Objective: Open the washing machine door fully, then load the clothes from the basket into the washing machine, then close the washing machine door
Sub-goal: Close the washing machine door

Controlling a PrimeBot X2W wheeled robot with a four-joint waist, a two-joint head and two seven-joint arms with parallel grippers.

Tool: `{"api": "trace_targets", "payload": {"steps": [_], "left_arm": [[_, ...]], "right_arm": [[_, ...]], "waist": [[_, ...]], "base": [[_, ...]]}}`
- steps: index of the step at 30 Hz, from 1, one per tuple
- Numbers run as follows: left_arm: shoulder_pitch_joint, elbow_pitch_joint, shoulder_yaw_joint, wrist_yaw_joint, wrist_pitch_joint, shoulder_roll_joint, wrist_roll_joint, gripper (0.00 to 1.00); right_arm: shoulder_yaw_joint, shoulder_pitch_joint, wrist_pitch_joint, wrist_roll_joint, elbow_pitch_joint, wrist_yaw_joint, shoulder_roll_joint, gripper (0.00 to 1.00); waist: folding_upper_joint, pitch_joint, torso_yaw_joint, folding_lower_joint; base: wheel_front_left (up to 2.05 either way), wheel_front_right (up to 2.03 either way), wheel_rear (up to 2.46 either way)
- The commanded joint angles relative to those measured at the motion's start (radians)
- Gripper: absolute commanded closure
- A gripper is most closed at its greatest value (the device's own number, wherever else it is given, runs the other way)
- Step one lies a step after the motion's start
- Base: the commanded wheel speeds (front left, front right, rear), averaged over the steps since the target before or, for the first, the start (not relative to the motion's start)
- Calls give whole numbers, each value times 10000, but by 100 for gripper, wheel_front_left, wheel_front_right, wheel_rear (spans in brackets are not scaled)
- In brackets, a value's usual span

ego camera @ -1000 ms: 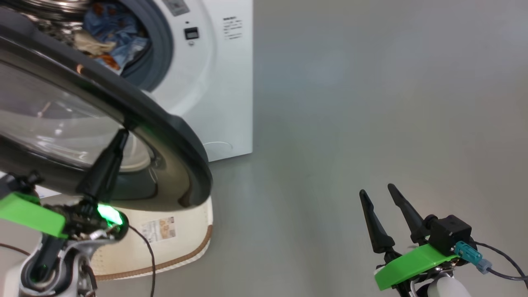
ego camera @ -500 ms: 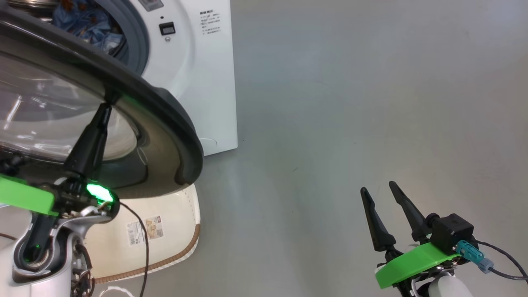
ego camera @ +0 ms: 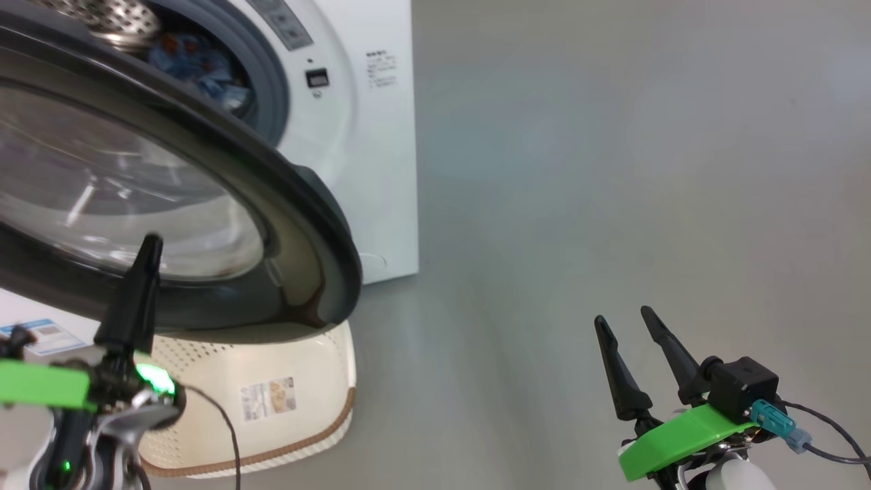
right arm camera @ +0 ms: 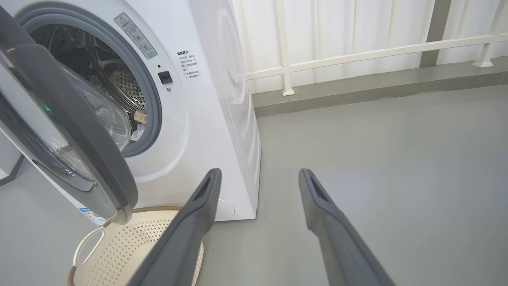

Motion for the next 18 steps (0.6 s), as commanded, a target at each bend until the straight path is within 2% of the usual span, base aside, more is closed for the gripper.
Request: {"api": "trace_targets", "payload": {"steps": [1, 13, 18], "left_arm": [[69, -353, 333, -109, -134, 204, 26, 100], [1852, -959, 198, -109, -1258, 204, 160, 100], [2319, -1189, 18, -109, -1672, 204, 583, 100]], "right_arm": [[276, 25, -120, 82, -184, 16, 11, 0], [252, 379, -120, 208, -118, 16, 11, 0], [255, 423, -120, 236, -100, 16, 11, 0]], "waist": [[0, -365, 314, 0], [0, -934, 1157, 0], [0, -1042, 1394, 0]], "base": [[0, 0, 0], [0, 0, 0], [0, 0, 0]]}}
